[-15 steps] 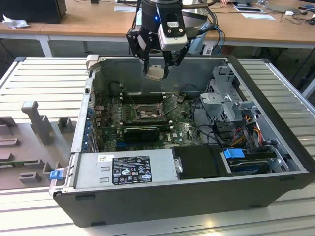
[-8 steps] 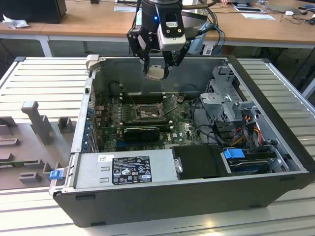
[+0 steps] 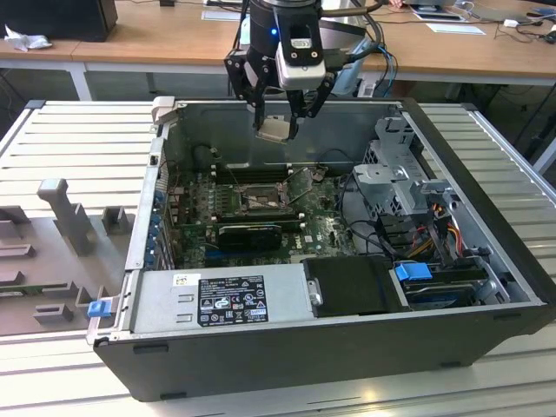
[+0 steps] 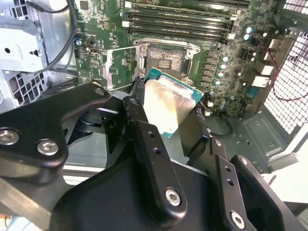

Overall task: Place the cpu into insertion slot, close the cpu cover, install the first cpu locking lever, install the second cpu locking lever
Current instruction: 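Place the cpu into insertion slot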

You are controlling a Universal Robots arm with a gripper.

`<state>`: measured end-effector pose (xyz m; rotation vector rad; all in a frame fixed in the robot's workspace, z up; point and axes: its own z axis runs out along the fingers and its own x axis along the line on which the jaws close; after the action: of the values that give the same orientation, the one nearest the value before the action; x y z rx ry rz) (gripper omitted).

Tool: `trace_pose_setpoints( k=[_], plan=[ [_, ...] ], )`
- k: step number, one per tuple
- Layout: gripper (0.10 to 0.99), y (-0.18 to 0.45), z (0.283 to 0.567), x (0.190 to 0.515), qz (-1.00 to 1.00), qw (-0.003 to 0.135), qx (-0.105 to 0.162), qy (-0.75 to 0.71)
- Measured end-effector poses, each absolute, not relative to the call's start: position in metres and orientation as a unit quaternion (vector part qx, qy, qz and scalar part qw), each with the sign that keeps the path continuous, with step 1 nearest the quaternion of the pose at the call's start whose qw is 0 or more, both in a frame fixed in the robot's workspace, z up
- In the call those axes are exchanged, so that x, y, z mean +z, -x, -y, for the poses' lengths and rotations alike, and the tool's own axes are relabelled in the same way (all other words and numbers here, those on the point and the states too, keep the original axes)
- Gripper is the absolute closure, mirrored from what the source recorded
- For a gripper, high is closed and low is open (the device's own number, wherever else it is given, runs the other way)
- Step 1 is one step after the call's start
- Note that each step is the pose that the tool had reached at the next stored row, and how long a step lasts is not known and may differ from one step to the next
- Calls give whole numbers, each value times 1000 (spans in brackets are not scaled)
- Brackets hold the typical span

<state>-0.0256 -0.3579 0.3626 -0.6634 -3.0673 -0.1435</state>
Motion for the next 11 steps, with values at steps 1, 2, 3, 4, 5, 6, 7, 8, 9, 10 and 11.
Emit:
trace_pose_setpoints(
  k=[1, 2, 3, 4, 5, 6, 7, 8, 9, 10, 11],
  plan=[
    [557, 26, 358, 363, 976, 0, -46, 213],
    [557, 26, 358, 363, 976, 0, -46, 215],
    [557, 26, 358, 363, 975, 0, -46, 217],
    [557, 26, 358, 363, 975, 0, -46, 218],
    [557, 26, 358, 363, 974, 0, -46, 220],
    [557, 26, 358, 363, 974, 0, -46, 222],
    [557, 26, 358, 363, 974, -1, -46, 223],
    [557, 26, 358, 363, 973, -1, -46, 227],
    [557, 26, 358, 363, 973, -1, -46, 228],
    [557, 26, 358, 363, 972, -1, -46, 230],
    [557, 26, 358, 363, 972, -1, -46, 232]
  ],
)
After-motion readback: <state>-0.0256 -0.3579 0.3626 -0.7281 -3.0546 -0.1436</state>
